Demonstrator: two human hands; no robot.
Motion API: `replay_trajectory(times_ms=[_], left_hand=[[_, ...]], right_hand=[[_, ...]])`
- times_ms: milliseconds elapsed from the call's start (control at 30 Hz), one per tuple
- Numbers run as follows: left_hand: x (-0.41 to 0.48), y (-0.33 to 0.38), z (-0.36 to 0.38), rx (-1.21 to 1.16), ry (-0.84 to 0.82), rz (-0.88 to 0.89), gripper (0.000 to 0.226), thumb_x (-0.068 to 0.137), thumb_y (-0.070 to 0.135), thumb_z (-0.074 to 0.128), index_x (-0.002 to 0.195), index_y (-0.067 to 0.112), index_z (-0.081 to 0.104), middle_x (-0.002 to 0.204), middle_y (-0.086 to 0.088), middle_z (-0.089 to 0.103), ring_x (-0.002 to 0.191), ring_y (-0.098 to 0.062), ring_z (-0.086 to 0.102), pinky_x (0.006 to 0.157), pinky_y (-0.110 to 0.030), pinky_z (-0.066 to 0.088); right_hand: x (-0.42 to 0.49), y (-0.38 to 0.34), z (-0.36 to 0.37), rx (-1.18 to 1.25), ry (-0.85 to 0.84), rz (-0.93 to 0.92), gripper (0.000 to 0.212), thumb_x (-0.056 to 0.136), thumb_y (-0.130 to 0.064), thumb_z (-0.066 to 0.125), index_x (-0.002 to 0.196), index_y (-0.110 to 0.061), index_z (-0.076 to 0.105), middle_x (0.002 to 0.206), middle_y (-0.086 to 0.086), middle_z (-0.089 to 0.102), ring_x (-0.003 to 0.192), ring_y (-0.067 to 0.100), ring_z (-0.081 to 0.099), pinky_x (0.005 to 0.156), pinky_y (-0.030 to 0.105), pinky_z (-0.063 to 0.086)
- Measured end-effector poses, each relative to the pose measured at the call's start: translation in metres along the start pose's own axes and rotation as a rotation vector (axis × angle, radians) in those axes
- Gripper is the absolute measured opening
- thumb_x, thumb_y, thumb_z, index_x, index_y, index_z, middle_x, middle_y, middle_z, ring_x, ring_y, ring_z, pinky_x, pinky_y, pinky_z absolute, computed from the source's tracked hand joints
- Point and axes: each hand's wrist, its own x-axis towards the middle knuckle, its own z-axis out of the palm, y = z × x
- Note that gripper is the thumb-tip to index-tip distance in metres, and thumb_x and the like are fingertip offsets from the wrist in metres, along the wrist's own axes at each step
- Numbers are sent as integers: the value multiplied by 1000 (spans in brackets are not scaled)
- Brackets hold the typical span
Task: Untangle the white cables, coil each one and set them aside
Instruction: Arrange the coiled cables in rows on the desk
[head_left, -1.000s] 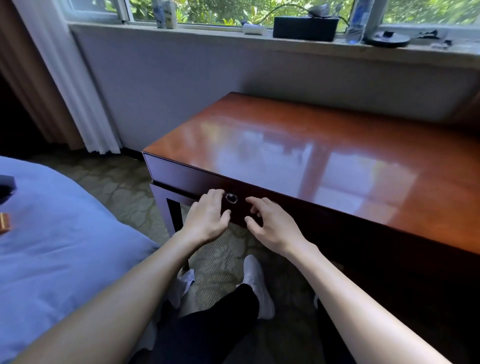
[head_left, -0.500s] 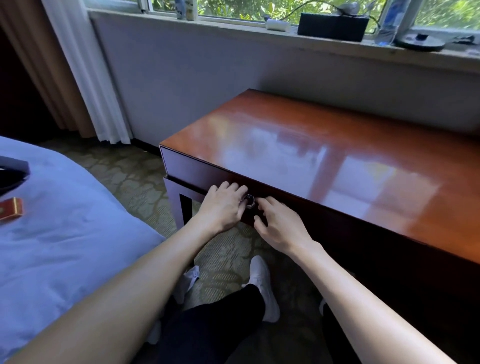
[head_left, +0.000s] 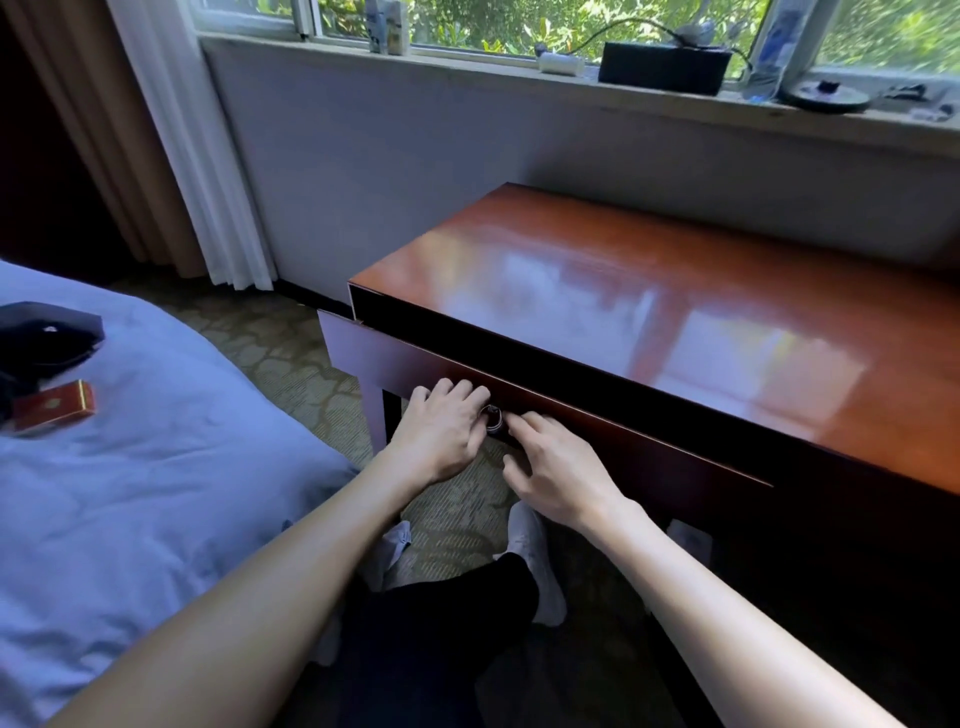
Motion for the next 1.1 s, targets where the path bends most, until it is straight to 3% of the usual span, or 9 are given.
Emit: replay_trajectory(times_ms=[567,800,967,1100], left_hand=[[-111,-9,-20,4,-6,-37,28,104,41,36,123,24,49,115,5,54,114,-22,46,93,-40,34],[-141,-12,-32,-4,-33,-78,35,104,46,37,131,28,49,122,8,53,118,-19,45,100,-42,33],[-151,-10,-49,1,74,-94,35,101,41,45,129,24,56,121,4,56,115,-21,49,96,-40,34],[-145,9,-67,13,156,-2,30,99,39,48,122,25,61,117,6,59,113,-19,52,94,-39,33]], right_hand=[[-69,-85,2,-55,-54,-24,52,97,-37,51,144,-15,47,128,-1,58,121,20,53,97,34,49],[-85,-106,-4,-90,-99,-43,53,99,-36,48,148,-16,41,127,-1,59,120,20,54,95,34,50],[-94,-104,-22,-85,-63,-49,51,99,-34,49,147,-16,44,127,-2,61,121,20,54,95,34,48],[-104,-94,-50,-39,17,-40,45,98,-29,53,142,-20,54,123,-4,65,117,18,58,94,31,47]])
